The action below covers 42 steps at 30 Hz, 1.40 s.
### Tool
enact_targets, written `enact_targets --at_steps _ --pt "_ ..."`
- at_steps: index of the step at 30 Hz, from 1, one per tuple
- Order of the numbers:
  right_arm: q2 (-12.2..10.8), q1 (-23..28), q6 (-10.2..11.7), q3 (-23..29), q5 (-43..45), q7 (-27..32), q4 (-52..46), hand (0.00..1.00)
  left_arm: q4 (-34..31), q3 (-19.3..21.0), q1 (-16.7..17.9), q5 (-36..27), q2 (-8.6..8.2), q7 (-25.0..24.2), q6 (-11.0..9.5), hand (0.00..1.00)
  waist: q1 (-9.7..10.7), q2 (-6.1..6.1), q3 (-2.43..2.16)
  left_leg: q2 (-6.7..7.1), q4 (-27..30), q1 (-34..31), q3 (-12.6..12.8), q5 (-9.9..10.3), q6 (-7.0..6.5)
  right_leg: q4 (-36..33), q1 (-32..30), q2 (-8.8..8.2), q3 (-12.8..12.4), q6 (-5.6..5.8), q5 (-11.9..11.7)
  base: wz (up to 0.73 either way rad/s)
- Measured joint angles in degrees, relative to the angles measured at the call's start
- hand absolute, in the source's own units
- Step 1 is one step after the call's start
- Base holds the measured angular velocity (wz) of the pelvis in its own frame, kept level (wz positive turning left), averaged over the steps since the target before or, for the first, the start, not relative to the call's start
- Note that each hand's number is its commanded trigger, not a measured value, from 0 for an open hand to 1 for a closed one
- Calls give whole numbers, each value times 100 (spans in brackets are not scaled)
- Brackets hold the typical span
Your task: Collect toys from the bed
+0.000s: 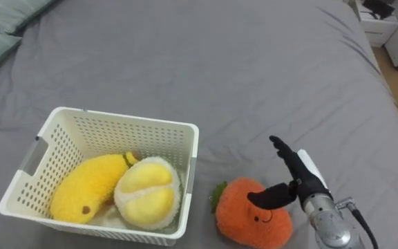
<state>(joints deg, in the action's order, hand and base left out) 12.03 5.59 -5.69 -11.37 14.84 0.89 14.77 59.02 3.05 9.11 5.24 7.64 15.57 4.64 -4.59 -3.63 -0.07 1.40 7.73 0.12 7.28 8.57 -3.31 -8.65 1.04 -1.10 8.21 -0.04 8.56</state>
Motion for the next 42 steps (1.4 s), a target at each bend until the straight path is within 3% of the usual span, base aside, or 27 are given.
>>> enact_targets --at_steps 6,14,21,26,30,31,33,34,37,42 --pt "-93 18 19 -212 73 -203 875 0 9 -181 -83 -2 8 1 0 0 115 -8 -1 14 17 -234 -99 -6 -7 -21 -193 -42 132 0 -3 9" --pt "-81 -23 28 -249 173 -268 1068 0 8 -284 -114 -3 35 -45 3 0 113 -16 11 17 4 -369 -106 -5 -7 -21 -344 -50 128 1 -3 -1" --pt "-82 -183 97 -255 451 -262 1411 0 -62 -333 -137 0 108 29 7 0 115 -130 66 28 10 -448 -176 -5 -7 -7 -383 -42 203 1 -3 4" --pt "-82 -188 116 -256 794 -174 1838 0 -110 -321 -95 3 169 30 8 0 101 -209 21 31 10 -454 -183 -4 -8 -3 -375 -42 233 2 -4 2" --pt "-87 -195 62 -258 954 -152 1888 0 -110 -323 -86 4 189 23 10 0 63 -203 26 30 23 -439 -184 -4 -8 -3 -351 -44 262 2 -4 0" --pt "-87 -203 62 -258 997 -152 1891 20 -111 -323 -87 4 189 20 10 0 60 -188 36 30 32 -439 -186 -4 -8 -3 -347 -44 267 2 -4 3" --pt "-87 -259 65 -258 1049 -135 1942 81 -111 -326 -97 5 188 16 10 0 58 -163 54 29 59 -450 -205 -4 -8 -4 -340 -44 288 2 -4 4" --pt "-88 -273 66 -258 1052 -124 1962 100 -113 -327 -101 5 188 16 9 0 54 -150 62 29 65 -451 -209 -4 -8 -4 -336 -44 292 2 -4 4" --pt "-87 -313 66 -252 1093 -8 2034 100 -169 -329 -109 5 188 16 8 0 15 -106 91 31 94 -459 -262 -3 -7 -7 -318 -43 327 2 -4 6" --pt "-87 -323 70 -248 1117 343 2080 100 -169 -329 -102 5 188 32 -1 0 -41 -91 89 32 107 -457 -287 -5 -5 -8 -296 -46 368 2 -4 3"
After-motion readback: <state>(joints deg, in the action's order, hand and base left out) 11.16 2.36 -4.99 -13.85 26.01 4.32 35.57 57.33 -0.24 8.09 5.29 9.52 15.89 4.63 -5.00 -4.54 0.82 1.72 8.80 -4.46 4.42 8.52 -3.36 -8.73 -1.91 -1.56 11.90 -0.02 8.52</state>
